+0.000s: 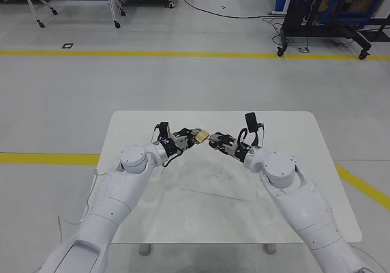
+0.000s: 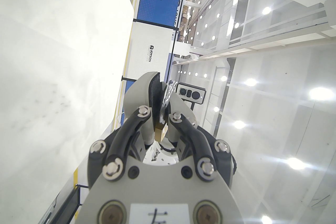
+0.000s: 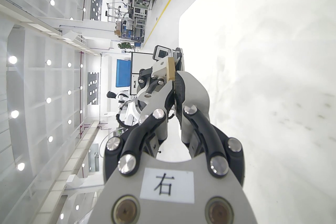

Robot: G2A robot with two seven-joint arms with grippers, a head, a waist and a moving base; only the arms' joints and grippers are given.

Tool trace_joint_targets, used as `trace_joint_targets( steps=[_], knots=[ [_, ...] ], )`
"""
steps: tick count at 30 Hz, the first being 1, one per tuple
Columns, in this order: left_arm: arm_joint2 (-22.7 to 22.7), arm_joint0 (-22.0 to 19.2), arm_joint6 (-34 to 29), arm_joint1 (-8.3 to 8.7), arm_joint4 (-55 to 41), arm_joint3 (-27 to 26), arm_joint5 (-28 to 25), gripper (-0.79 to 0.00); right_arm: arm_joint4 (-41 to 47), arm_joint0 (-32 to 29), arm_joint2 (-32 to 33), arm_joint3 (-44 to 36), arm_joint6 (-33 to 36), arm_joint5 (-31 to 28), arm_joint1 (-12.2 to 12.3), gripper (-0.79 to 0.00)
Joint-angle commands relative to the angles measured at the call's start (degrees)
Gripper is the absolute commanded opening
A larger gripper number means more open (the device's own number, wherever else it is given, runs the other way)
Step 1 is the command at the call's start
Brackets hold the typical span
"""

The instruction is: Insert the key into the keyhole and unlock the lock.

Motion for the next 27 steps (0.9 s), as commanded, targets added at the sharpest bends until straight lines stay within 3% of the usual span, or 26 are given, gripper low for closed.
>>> trace_joint_targets(
  steps=[1,27],
  knots=[
    [0.0,0.0,0.0,-0.01,0.1,0.0,0.1,-0.785,0.0,0.1,-0.2,0.0,-0.1,0.0,-0.1,-0.785],
    [-0.1,-0.4,2.7,-0.42,0.2,0.4,2.5,-0.785,-4.9,-1.6,-3.0,-2.9,-8.4,2.0,-0.9,-0.785]
  ],
)
